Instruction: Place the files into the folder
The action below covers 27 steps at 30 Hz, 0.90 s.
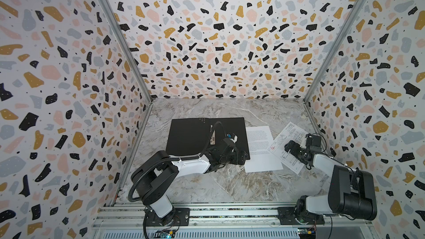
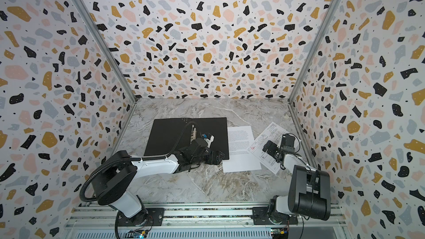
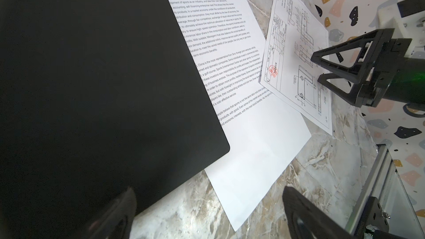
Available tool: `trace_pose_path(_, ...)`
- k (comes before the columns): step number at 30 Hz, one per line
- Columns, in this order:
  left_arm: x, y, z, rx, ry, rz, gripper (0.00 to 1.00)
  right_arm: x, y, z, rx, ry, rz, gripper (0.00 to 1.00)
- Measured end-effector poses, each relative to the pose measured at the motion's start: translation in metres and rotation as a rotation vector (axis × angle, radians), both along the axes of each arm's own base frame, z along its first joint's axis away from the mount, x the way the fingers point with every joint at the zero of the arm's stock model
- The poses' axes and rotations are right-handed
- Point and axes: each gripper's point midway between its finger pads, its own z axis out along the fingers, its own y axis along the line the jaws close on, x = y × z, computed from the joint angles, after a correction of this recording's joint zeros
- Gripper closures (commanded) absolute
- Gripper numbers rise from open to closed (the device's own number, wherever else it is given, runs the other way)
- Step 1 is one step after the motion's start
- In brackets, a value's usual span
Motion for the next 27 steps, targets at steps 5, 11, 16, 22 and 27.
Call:
trace_pose_path(5, 0.000, 0.000, -0.001, 0.006, -0.003, -0.004, 0.00, 0.002, 0.020, 0.000, 0.005, -0.008, 0.077, 0.07)
trace_pose_path(11, 0.004, -0.001, 0.003, 0.017, -0.012, -0.009, 0.00, 0.002, 0.042, 0.001, 0.020, -0.007, 0.159, 0.06)
trace_pose_path(16, 0.024, -0.017, 0.020, 0.011, -0.057, -0.025, 0.00, -0.003, 0.034, 0.005, 0.020, 0.000, 0.127, 0.03)
trace_pose_path(22, 0.053, -0.048, 0.035, 0.008, -0.115, -0.060, 0.00, -0.004, 0.001, 0.020, -0.009, -0.037, 0.016, 0.01)
trace_pose_path(27, 0.078, -0.078, 0.033, 0.029, -0.152, -0.099, 0.00, -0.009, -0.017, 0.017, -0.018, -0.018, -0.055, 0.00)
